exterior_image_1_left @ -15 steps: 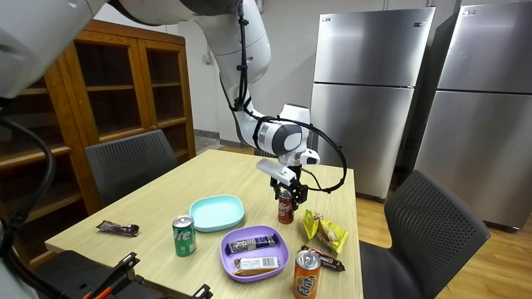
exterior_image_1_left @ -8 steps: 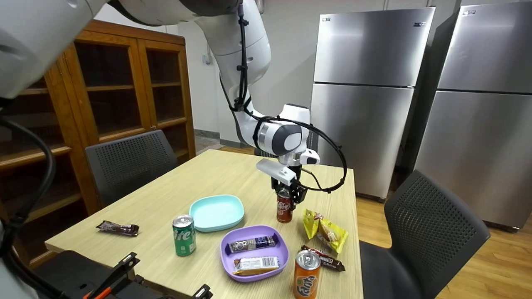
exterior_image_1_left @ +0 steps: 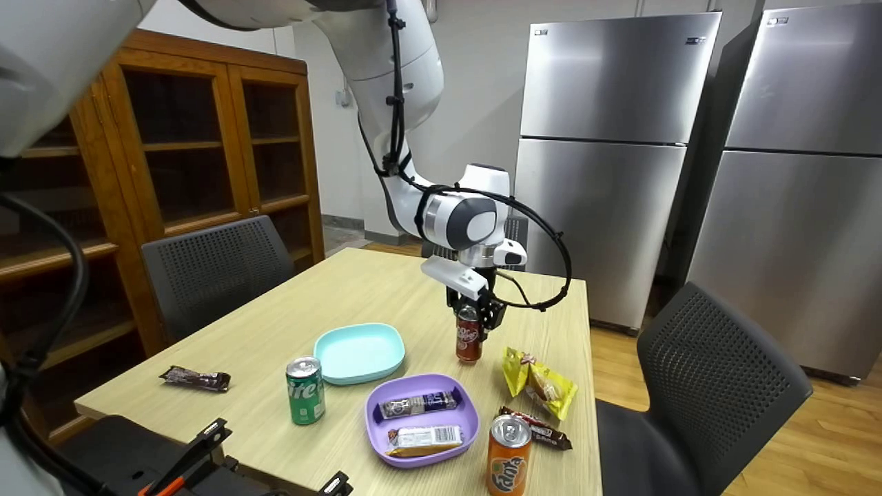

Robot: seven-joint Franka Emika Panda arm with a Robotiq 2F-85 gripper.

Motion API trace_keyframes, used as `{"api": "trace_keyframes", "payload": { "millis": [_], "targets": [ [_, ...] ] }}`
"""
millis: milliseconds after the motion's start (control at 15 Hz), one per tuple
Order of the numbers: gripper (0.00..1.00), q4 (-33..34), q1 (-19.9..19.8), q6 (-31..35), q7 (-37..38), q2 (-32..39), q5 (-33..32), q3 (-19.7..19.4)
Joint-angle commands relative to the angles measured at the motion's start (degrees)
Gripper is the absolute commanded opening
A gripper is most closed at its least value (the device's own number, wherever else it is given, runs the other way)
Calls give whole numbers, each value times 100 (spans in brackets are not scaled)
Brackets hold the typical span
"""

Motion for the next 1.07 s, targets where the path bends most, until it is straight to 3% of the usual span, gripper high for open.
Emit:
{"api": "trace_keyframes", "payload": {
  "millis": [0,600,1000],
  "targets": [
    [38,-547,141,42,-82,-604,-56,30],
    [38,-1299,752,132,-55,-1248,-223,135],
    [38,-1414,964,107,-184,-1260,-142,478]
  ]
}}
